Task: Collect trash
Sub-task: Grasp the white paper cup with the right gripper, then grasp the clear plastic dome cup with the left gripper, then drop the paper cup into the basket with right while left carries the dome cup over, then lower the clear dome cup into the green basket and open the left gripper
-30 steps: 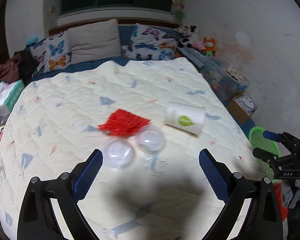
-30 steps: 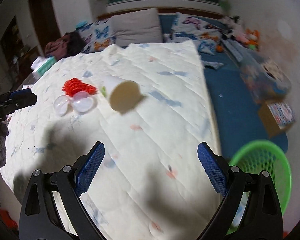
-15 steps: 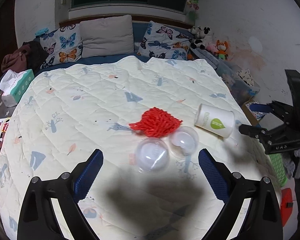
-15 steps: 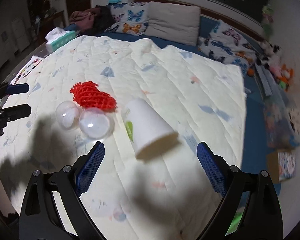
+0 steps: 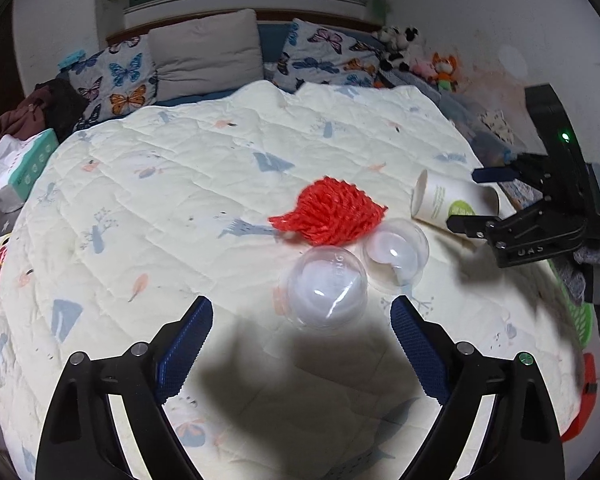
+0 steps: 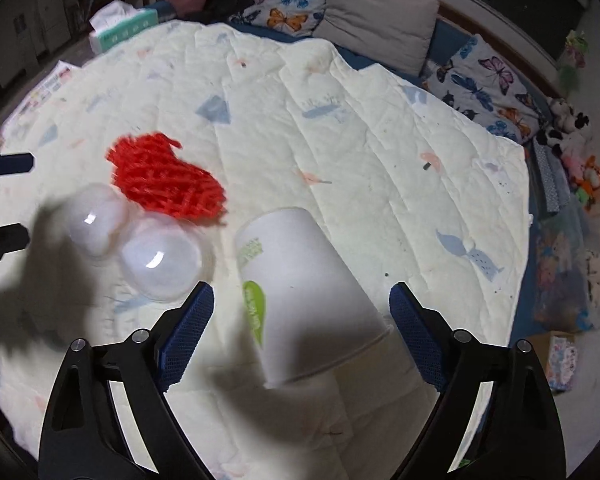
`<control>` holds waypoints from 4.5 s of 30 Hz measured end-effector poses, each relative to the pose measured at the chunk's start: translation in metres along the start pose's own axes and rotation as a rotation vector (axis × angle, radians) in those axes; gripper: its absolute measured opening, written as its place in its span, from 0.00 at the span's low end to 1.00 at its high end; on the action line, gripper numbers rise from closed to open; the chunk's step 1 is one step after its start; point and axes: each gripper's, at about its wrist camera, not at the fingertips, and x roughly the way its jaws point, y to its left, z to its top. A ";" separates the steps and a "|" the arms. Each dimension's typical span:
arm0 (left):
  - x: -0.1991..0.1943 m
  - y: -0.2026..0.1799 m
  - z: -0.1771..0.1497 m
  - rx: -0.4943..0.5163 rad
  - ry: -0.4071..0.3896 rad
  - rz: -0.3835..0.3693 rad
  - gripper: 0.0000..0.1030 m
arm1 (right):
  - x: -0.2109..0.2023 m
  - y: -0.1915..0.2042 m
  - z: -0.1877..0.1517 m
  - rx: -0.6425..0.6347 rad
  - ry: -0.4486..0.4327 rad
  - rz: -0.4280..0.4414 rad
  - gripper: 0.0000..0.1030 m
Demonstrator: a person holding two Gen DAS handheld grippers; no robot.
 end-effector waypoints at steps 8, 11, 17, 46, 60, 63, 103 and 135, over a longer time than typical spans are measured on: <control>0.027 -0.015 0.005 0.073 0.036 0.023 0.85 | 0.005 -0.003 -0.007 0.011 0.006 -0.016 0.71; 0.034 -0.018 0.007 0.094 0.039 0.033 0.85 | 0.000 -0.004 -0.010 0.028 0.002 -0.016 0.71; 0.044 -0.023 0.009 0.128 0.041 0.037 0.78 | -0.009 -0.006 -0.017 0.063 -0.011 0.000 0.70; 0.026 -0.013 0.000 0.069 0.015 0.034 0.56 | -0.068 -0.008 -0.079 0.237 -0.082 0.062 0.67; -0.029 -0.048 -0.006 0.115 -0.065 -0.021 0.56 | -0.093 0.003 -0.123 0.296 -0.096 0.087 0.63; -0.033 -0.062 -0.005 0.129 -0.068 -0.048 0.56 | -0.104 -0.003 -0.136 0.331 -0.110 0.080 0.63; -0.002 -0.380 0.005 0.511 0.003 -0.369 0.56 | -0.151 -0.187 -0.379 0.895 -0.072 -0.264 0.68; 0.041 -0.475 -0.023 0.572 0.159 -0.448 0.69 | -0.225 -0.164 -0.433 0.934 -0.183 -0.305 0.71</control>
